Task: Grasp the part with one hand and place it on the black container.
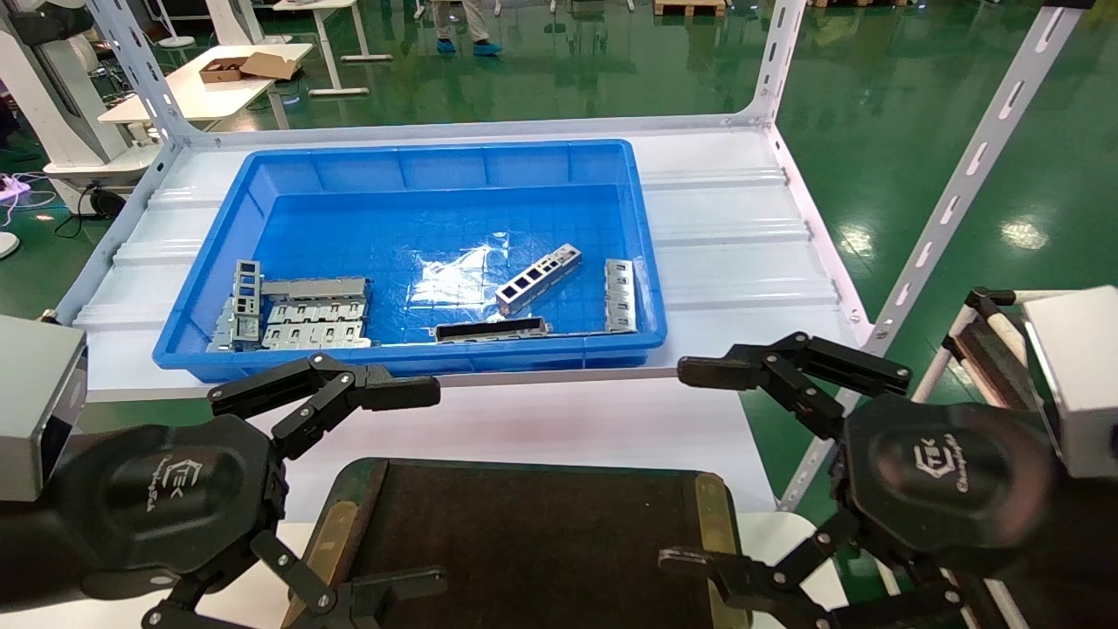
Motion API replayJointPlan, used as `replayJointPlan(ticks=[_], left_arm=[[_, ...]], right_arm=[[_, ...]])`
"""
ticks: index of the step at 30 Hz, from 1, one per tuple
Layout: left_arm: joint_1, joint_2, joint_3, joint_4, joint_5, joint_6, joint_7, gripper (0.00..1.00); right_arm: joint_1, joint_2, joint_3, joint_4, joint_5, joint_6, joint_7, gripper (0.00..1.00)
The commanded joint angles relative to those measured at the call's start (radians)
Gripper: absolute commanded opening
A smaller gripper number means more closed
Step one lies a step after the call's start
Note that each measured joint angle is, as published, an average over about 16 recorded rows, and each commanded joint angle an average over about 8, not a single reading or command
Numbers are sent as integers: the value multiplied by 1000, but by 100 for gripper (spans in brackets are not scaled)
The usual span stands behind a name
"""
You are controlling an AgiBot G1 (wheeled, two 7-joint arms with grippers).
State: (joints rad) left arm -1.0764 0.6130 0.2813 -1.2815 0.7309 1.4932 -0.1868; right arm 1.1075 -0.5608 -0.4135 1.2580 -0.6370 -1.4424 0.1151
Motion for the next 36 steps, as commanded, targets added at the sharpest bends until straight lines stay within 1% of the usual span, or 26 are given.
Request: replayJointPlan(ticks=[1, 36], left_arm=[[0, 0, 0, 0, 0, 0, 0, 100], [-5, -1, 1, 0, 11, -11, -2, 100]], right_arm=[[0, 0, 0, 0, 0, 0, 0, 100], [0, 0, 0, 0, 0, 0, 0, 100]])
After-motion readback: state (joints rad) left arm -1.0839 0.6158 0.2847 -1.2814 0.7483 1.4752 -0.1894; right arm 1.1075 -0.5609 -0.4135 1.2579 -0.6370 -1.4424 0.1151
